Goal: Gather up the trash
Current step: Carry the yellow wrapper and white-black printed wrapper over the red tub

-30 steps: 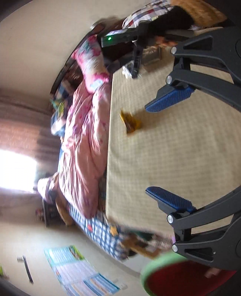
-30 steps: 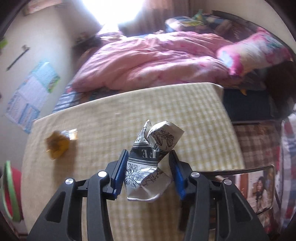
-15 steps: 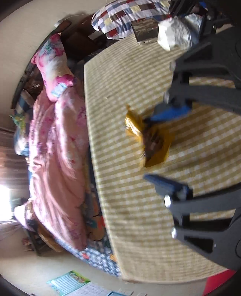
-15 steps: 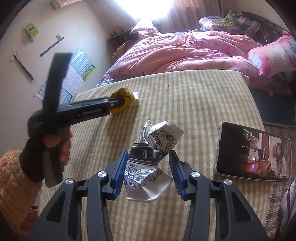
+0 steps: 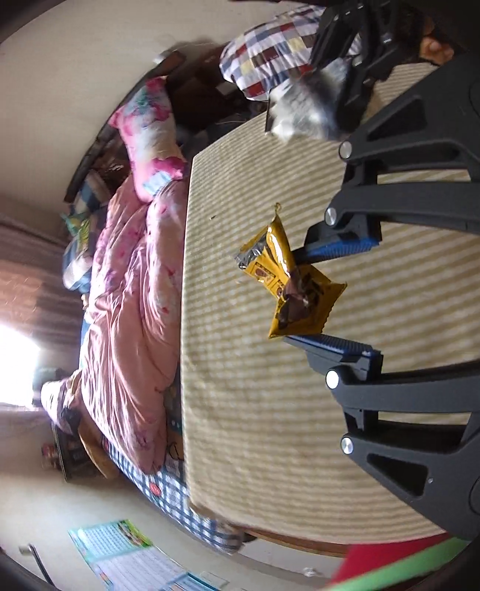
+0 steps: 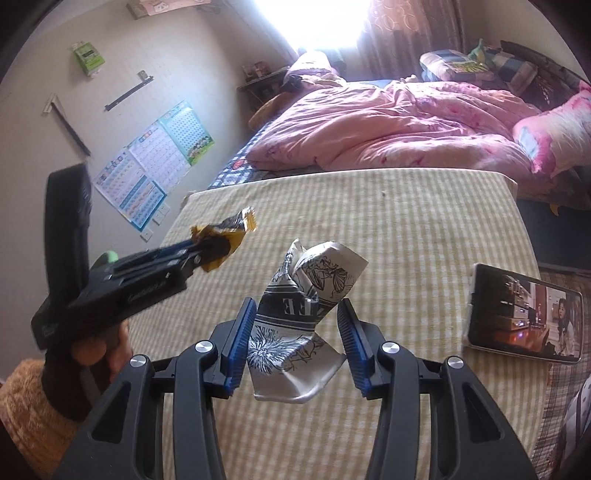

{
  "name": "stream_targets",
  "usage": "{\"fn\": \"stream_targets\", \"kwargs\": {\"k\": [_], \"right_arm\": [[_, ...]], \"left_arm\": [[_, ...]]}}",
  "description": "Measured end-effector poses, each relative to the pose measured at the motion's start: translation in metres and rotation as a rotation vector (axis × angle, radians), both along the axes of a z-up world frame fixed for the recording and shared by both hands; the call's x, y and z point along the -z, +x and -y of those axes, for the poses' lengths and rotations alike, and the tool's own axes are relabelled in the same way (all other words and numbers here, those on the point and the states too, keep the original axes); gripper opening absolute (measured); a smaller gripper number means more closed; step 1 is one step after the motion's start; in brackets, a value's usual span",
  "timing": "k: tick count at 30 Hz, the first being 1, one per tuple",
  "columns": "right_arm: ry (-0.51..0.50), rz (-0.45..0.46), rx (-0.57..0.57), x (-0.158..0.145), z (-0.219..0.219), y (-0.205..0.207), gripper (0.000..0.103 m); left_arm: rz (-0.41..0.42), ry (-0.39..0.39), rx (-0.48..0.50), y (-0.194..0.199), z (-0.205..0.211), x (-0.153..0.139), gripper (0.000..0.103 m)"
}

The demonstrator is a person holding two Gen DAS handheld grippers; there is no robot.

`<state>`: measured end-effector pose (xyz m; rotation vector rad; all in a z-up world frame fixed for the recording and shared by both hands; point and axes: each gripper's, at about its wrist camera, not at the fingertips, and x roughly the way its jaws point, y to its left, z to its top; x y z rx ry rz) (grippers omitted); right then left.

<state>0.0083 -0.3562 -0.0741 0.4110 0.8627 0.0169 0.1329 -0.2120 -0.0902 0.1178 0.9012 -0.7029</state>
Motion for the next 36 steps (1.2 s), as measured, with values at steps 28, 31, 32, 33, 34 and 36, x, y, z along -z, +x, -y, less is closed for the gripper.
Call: {"fn": "stream_targets", "kwargs": {"k": [28, 31, 32, 33, 34, 36], "right_arm": [[-0.028, 0.032, -0.203, -0.016, -0.116, 0.012, 0.045], [-0.029, 0.034, -0.231, -0.017, -0.134, 0.018, 0.045], [-0.029, 0.034, -0.237, -0.017, -0.138, 0.019, 0.045], [-0.028, 0.034, -0.246, -0.016, -0.145, 0.022, 0.045], [-0.026, 0.033, -0.255, -0.016, -0.152, 0.024, 0.045], [-0.024, 0.033, -0.275, -0.016, -0.166, 0.030, 0.045]], "left_arm": [[0.061, -0.054, -0.296, -0.083, -0.149, -0.027, 0.036], [0.068, -0.055, -0.337, -0.080, -0.168, -0.029, 0.036], [0.070, -0.055, -0.350, -0.079, -0.175, -0.029, 0.036], [0.073, -0.054, -0.370, -0.077, -0.186, -0.030, 0.036], [0.075, -0.052, -0.381, -0.076, -0.191, -0.030, 0.036], [0.081, -0.050, -0.408, -0.073, -0.208, -0.031, 0.036]]}}
